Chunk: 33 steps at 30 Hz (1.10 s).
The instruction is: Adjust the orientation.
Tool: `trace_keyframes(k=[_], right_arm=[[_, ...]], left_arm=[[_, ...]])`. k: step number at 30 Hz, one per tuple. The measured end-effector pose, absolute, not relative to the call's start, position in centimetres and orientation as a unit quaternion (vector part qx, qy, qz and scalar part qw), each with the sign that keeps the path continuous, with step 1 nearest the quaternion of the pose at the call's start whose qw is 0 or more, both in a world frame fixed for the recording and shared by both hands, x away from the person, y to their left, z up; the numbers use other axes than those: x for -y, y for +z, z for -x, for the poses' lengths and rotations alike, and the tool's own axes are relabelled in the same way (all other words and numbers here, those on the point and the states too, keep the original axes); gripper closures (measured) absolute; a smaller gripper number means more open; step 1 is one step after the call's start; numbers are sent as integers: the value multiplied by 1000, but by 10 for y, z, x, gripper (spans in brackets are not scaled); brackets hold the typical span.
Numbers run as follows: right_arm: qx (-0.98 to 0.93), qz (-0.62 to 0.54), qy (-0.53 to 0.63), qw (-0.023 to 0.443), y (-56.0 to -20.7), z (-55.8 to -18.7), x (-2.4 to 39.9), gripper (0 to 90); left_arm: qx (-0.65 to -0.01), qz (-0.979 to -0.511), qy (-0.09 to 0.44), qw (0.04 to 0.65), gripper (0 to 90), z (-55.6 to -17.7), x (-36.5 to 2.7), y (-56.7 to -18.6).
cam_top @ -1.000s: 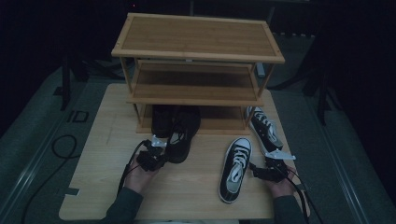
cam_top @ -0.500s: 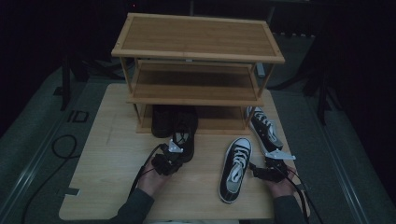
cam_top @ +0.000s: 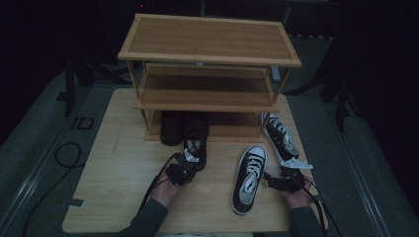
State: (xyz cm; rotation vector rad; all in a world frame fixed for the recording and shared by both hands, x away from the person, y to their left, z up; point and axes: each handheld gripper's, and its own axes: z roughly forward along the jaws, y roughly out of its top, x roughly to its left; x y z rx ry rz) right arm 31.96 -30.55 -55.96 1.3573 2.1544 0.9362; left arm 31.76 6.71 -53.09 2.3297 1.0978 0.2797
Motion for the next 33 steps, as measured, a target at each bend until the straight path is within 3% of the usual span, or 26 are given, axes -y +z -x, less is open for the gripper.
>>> trace_keyframes(k=[12, 33], right_arm=[[-776, -489, 338, 213, -560, -320, 305, 216], [-777, -487, 338, 212, -560, -320, 306, 215]], left_arm=[[-424, -851, 134, 280, 898, -338, -60, -517], [-467, -827, 138, 280, 898, -384, -60, -512]])
